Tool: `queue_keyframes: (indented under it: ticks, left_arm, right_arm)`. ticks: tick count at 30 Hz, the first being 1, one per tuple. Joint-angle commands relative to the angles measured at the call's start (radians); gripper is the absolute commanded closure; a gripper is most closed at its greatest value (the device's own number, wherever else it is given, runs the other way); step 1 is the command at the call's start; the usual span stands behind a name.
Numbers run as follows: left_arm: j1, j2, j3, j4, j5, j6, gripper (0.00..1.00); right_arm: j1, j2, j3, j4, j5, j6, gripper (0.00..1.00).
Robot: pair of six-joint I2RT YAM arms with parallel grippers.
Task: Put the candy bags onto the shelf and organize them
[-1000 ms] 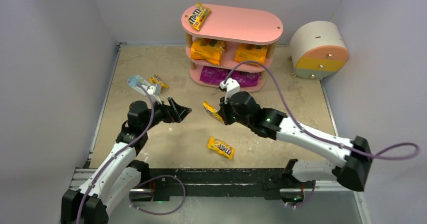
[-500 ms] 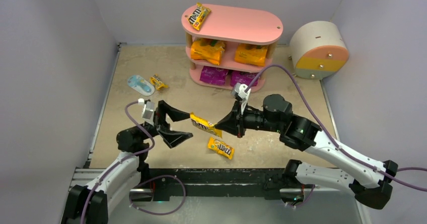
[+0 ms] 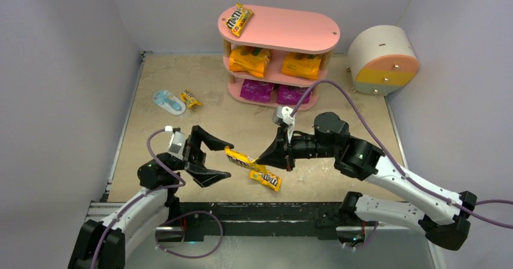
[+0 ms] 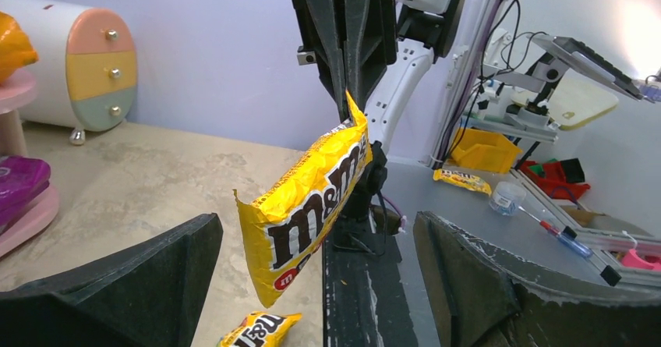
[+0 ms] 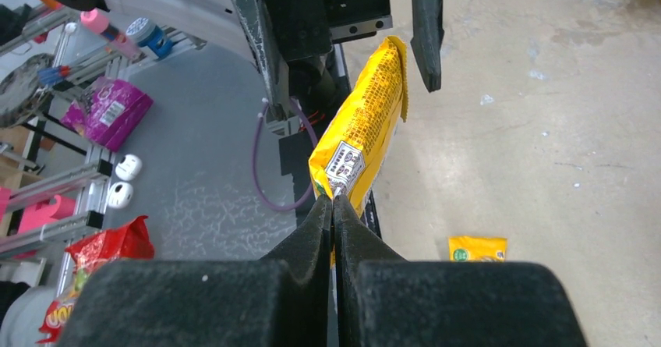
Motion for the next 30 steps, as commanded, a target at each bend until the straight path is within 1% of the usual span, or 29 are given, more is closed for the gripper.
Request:
queue_keyframes:
  ticks: [1, 3, 5, 10, 14, 18, 22, 25, 27, 28, 30]
  left_arm:
    - [-0.030, 0.003, 0.038, 0.023, 0.005, 0.027, 0.03]
    - [-0.045, 0.003, 0.041, 0.020, 0.001, 0.027, 0.12]
    - [-0.058, 0.003, 0.045, 0.004, 0.001, 0.037, 0.25]
    - [-0.066, -0.009, 0.063, -0.108, 0.001, 0.087, 0.66]
    - [-0.066, -0.022, 0.061, -0.149, -0.016, 0.103, 1.00]
    - [-0.066, -0.035, 0.059, -0.231, -0.044, 0.140, 1.00]
    - [-0.066, -0.038, 0.054, -0.249, -0.046, 0.145, 1.00]
    - [-0.066, -0.041, 0.057, -0.281, -0.057, 0.155, 1.00]
    - [-0.066, -0.041, 0.066, -0.316, -0.076, 0.164, 1.00]
    - [-0.066, -0.040, 0.075, -0.346, -0.091, 0.169, 1.00]
    - [-0.066, -0.034, 0.105, -0.434, -0.144, 0.189, 1.00]
  right_arm:
    - [0.000, 0.005, 0.055, 0.031, -0.064, -0.029, 1.00]
    - [0.000, 0.006, 0.052, 0.038, -0.068, -0.032, 1.00]
    - [0.000, 0.003, 0.047, 0.047, -0.063, -0.029, 1.00]
    - [0.000, -0.003, 0.055, 0.033, -0.019, -0.025, 1.00]
    - [-0.001, -0.026, 0.063, 0.002, 0.100, -0.012, 1.00]
    - [-0.002, -0.052, 0.066, -0.038, 0.322, 0.020, 1.00]
    - [-0.001, -0.070, 0.072, -0.092, 0.528, 0.040, 1.00]
    - [-0.001, -0.074, 0.078, -0.127, 0.638, 0.044, 1.00]
    - [0.000, -0.078, 0.072, -0.129, 0.675, 0.046, 1.00]
    - [-0.002, -0.079, 0.063, -0.125, 0.691, 0.052, 0.93]
    - [0.000, -0.086, 0.038, -0.107, 0.741, 0.071, 0.70]
